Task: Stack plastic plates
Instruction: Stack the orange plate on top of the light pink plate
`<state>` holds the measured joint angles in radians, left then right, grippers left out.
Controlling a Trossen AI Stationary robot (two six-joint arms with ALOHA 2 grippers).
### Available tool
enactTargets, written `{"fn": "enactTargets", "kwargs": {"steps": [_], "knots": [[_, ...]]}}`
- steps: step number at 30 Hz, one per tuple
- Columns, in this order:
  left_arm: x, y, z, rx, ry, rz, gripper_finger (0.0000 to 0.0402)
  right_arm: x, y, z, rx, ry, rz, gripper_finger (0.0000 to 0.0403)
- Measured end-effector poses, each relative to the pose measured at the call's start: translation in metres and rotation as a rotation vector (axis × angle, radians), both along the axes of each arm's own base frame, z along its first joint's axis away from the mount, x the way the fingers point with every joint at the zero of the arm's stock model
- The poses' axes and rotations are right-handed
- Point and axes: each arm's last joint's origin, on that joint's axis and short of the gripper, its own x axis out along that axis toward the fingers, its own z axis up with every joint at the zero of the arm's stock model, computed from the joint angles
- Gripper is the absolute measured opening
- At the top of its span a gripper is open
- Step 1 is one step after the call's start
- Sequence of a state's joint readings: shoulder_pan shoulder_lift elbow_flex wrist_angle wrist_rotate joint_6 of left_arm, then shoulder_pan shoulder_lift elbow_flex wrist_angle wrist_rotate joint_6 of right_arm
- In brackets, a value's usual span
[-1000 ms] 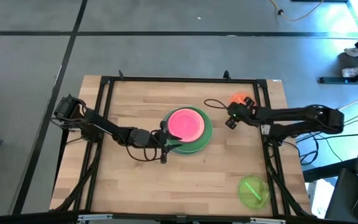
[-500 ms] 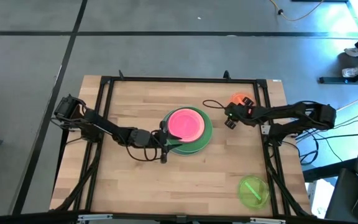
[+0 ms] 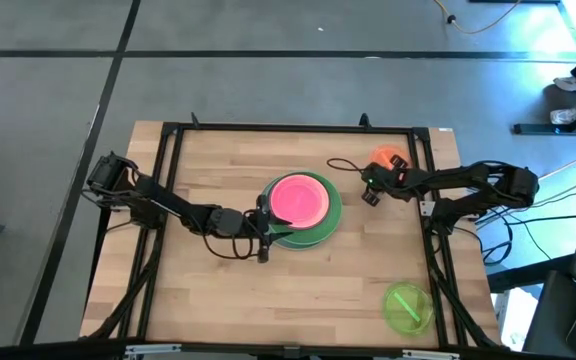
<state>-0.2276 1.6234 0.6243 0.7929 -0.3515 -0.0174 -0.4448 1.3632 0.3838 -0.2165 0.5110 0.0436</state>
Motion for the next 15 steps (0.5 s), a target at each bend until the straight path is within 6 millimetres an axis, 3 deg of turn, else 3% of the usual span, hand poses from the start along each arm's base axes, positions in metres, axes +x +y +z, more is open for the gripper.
{"fn": "enactTargets", "kwargs": {"steps": [3,9,15], "knots": [[0.0,0.0,0.0,-0.001,-0.001,0.0,0.0114,0.001,0.0,0.0,-0.007,0.008,0.023,0.0006],[0.0,0.0,0.0,-0.001,-0.001,0.0,0.0114,0.003,0.001,0.002,-0.025,0.011,0.07,0.0007],[0.0,0.0,0.0,-0.001,-0.002,0.0,0.0114,0.009,0.016,0.011,-0.067,-0.021,0.166,0.0003]]}}
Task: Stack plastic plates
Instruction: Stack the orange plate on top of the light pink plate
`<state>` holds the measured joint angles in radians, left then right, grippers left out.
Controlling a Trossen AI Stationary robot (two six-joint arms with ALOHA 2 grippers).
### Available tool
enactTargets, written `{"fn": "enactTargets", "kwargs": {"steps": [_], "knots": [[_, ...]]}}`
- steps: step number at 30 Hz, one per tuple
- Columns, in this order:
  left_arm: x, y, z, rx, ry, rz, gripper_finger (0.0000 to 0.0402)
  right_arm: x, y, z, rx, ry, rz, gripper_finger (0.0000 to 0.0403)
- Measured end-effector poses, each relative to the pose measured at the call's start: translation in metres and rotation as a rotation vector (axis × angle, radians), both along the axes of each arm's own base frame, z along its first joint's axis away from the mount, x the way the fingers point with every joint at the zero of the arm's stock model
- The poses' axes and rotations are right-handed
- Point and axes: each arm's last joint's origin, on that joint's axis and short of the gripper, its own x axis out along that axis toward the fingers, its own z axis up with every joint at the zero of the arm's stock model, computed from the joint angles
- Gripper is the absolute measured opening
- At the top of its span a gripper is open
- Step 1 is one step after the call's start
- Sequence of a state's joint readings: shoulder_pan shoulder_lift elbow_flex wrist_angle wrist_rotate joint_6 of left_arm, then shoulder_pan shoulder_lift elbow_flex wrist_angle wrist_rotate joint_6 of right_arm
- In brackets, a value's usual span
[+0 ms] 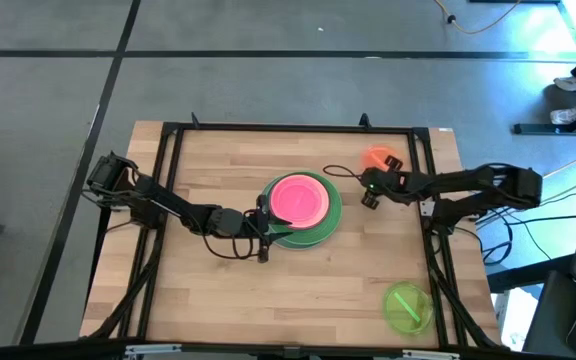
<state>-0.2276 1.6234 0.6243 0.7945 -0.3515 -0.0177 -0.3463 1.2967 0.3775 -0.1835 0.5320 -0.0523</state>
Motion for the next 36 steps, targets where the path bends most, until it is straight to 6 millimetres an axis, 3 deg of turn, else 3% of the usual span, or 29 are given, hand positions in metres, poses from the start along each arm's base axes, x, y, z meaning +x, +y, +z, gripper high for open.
{"fn": "enactTargets", "kwargs": {"steps": [8,21,27,36], "knots": [[0.0,0.0,0.0,0.0,0.0,0.0,0.0114,0.009,0.023,0.03,-0.07,-0.121,0.165,0.0001],[0.0,0.0,0.0,0.001,0.0,-0.001,0.0115,0.045,0.064,0.079,-0.15,-0.253,0.497,0.0001],[0.0,0.0,0.0,0.001,-0.001,-0.001,0.0115,0.055,0.079,0.09,-0.079,-0.416,0.643,0.0],[0.0,0.0,0.0,0.0,-0.001,0.0,0.0115,0.067,0.084,0.096,0.013,-0.575,0.785,0.0]]}}
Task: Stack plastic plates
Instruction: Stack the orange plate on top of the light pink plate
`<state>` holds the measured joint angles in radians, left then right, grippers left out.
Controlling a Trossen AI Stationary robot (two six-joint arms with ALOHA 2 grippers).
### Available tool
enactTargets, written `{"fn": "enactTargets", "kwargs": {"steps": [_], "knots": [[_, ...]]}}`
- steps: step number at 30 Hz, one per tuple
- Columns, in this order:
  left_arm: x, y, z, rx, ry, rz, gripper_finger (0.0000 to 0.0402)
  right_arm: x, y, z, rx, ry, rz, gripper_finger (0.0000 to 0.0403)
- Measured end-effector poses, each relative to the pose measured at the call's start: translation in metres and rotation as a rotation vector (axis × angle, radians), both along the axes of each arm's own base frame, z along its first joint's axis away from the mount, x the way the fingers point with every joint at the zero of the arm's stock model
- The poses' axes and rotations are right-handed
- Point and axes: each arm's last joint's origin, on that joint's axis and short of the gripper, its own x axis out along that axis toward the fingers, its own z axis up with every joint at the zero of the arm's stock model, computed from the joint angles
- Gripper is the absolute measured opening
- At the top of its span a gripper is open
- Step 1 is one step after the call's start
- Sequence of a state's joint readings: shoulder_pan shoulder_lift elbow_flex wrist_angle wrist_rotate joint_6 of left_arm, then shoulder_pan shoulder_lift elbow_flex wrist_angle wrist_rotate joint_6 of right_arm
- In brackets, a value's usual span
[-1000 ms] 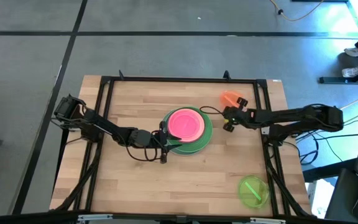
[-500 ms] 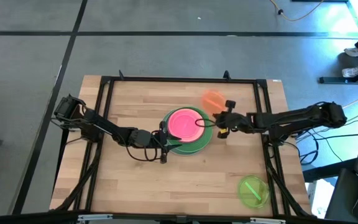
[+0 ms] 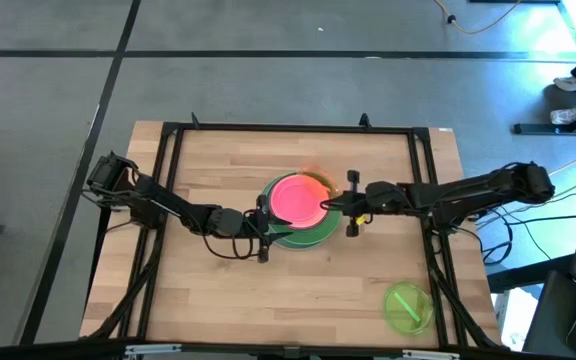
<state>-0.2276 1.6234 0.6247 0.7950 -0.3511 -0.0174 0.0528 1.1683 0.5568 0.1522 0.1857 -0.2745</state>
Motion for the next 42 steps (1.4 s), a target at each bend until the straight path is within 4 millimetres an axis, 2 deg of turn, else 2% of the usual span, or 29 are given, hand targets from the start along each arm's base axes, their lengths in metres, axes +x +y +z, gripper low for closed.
{"fn": "enactTargets", "kwargs": {"steps": [8,18,27,42], "knots": [[0.0,0.0,0.0,0.0,0.0,0.0,0.0115,0.021,0.004,-0.016,0.001,-0.032,0.106,0.0],[0.0,0.0,0.0,0.0,0.001,0.0,0.0115,0.041,0.005,-0.035,0.002,-0.087,0.11,0.0],[0.0,0.0,0.0,0.0,0.001,0.0,0.0115,0.047,0.005,-0.056,0.002,-0.008,0.108,0.0],[0.0,0.0,0.0,0.0,0.001,0.0,0.0115,0.046,0.003,-0.058,-0.028,0.005,0.046,0.0]]}}
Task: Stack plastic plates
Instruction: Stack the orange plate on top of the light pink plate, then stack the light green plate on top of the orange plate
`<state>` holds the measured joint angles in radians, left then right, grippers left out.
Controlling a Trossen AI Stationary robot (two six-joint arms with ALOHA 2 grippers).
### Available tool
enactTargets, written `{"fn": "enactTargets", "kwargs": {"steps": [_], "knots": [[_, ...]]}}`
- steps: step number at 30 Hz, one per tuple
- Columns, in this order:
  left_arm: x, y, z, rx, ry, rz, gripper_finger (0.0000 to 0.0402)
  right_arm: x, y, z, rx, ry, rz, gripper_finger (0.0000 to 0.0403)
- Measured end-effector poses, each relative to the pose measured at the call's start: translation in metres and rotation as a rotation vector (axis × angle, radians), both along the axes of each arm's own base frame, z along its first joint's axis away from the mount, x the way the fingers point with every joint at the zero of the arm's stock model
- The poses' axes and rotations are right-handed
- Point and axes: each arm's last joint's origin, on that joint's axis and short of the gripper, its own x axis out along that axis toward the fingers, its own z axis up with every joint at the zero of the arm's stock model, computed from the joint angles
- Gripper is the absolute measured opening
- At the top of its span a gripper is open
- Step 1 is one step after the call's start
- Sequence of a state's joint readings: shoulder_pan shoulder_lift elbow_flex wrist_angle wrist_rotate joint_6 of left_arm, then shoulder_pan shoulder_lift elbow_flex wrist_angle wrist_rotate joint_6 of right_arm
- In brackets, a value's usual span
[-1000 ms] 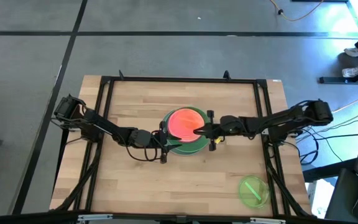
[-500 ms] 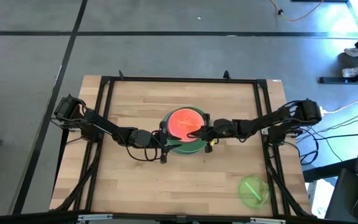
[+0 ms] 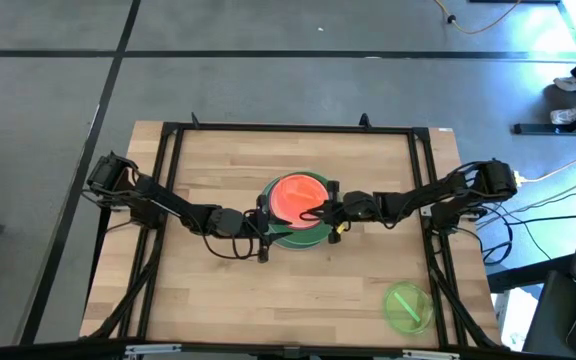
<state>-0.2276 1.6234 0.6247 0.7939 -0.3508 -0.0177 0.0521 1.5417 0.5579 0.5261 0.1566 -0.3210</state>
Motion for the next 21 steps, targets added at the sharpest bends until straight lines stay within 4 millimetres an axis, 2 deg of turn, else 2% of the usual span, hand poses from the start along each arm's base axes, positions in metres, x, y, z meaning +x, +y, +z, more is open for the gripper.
{"fn": "enactTargets", "kwargs": {"steps": [5,14,21], "knots": [[0.0,0.0,0.0,0.0,0.0,0.0,0.0115,0.0,0.0,-0.001,0.0,0.013,-0.001,0.0017],[0.0,0.0,0.0,0.0,0.0,0.0,0.0115,-0.002,0.001,-0.003,0.008,0.037,0.016,0.0102],[0.0,0.0,0.0,0.0,0.0,0.0,0.0115,-0.012,0.009,0.014,-0.001,0.038,0.035,0.0135]]}}
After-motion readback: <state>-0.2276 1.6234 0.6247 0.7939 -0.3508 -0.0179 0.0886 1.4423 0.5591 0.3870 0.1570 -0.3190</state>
